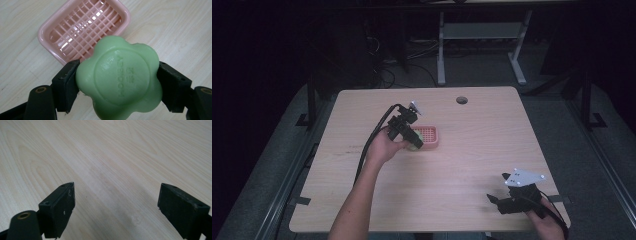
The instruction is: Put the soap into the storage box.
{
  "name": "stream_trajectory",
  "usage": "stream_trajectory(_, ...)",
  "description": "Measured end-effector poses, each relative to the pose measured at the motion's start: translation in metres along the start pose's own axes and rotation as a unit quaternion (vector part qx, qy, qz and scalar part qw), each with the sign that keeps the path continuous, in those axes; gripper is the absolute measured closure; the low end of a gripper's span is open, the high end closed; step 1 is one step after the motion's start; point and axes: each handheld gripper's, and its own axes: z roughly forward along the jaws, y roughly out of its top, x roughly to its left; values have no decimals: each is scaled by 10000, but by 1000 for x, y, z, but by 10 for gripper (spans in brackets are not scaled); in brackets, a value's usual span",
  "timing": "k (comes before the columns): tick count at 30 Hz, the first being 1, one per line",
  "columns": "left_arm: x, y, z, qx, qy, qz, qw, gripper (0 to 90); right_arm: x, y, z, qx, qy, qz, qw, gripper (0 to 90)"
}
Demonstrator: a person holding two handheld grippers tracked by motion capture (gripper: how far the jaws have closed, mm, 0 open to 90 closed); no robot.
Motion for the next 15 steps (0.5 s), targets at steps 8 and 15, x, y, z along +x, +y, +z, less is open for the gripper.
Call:
stream_trajectory(8, 9, 6, 1, 34, 10, -61, 10000, 264, 4, 1, 3, 31, 20, 33, 10000, 138)
stream_trajectory(15, 14, 8, 2, 54, 44, -172, 9998, 264, 2, 0, 2, 49, 4, 50, 10000, 138)
